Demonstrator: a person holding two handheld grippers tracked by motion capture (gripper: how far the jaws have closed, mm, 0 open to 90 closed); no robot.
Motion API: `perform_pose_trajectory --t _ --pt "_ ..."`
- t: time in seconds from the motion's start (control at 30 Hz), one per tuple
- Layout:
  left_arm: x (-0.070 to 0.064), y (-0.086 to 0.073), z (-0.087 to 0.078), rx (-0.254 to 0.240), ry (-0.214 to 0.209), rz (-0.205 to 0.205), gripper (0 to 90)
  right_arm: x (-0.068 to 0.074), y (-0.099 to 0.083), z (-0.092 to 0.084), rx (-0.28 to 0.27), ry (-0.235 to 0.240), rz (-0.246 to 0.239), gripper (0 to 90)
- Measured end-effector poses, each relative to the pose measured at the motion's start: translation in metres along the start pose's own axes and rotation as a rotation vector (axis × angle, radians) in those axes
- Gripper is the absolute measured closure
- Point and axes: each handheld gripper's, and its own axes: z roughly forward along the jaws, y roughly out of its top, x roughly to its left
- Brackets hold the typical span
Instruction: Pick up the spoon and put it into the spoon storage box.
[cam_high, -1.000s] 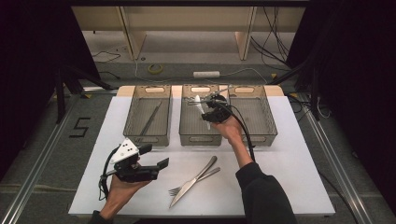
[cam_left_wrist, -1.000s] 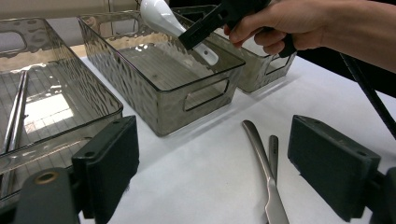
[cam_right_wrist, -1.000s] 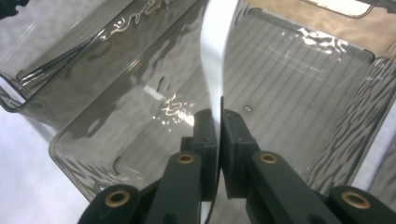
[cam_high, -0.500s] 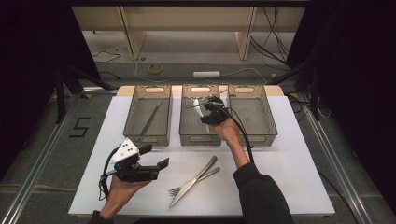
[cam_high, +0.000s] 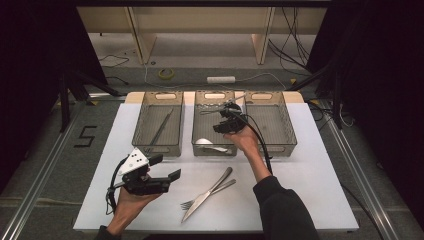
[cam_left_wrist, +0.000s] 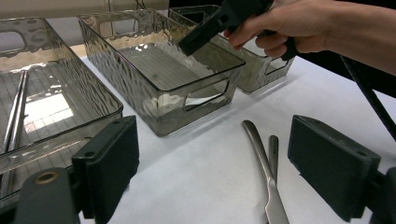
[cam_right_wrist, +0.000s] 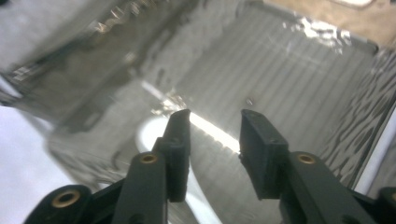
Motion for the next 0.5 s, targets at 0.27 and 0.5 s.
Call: perform_pose_trajectory --t 0.27,0.5 --pt "0.000 0.000 0.000 0.000 0.002 0.001 16.2 0.016 -0.008 -0.032 -0.103 0.063 -0.061 47.5" --pt "0.001 0.000 0.000 -0.005 0.002 -0.006 16.2 0.024 -0.030 -0.051 -0.157 0.113 -0.084 39.6"
